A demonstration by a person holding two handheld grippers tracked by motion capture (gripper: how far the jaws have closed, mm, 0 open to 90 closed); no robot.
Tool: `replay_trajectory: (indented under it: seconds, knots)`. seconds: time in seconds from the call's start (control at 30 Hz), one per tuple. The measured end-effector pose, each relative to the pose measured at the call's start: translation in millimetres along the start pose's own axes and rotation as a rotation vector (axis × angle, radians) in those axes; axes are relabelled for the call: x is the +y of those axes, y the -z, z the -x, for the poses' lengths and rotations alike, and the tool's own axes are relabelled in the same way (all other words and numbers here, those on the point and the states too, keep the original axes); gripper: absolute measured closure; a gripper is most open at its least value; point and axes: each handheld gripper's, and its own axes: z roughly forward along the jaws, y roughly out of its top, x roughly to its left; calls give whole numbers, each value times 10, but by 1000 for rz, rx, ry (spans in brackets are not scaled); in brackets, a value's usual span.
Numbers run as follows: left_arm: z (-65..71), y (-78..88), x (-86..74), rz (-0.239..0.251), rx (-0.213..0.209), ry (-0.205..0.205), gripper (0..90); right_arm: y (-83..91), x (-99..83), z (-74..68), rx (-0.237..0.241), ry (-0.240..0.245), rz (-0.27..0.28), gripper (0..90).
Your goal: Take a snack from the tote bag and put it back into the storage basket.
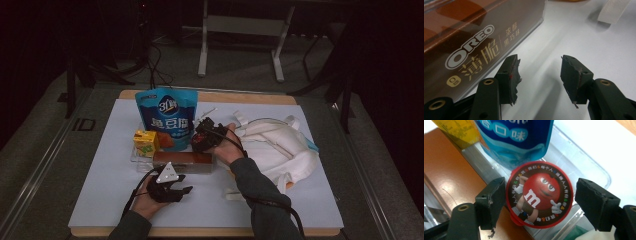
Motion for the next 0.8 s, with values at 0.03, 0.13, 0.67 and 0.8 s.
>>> replay_trajectory:
  seconds: [0.03, 0.13, 0.67, 0.8]
  knots:
    - [-1, -1, 0, 1, 0, 2, 484, 17, 6, 3, 0, 2, 2, 248]
    - [-1, -2, 0, 1, 0, 2, 484, 62, 18, 14, 0, 2, 13, 251]
    - [-3, -1, 0, 0, -1, 5, 482, 252, -4, 86, 16, 19, 35, 413]
    - [-4, -2, 0, 1, -1, 7, 482, 309, -39, 121, 11, 30, 32, 464]
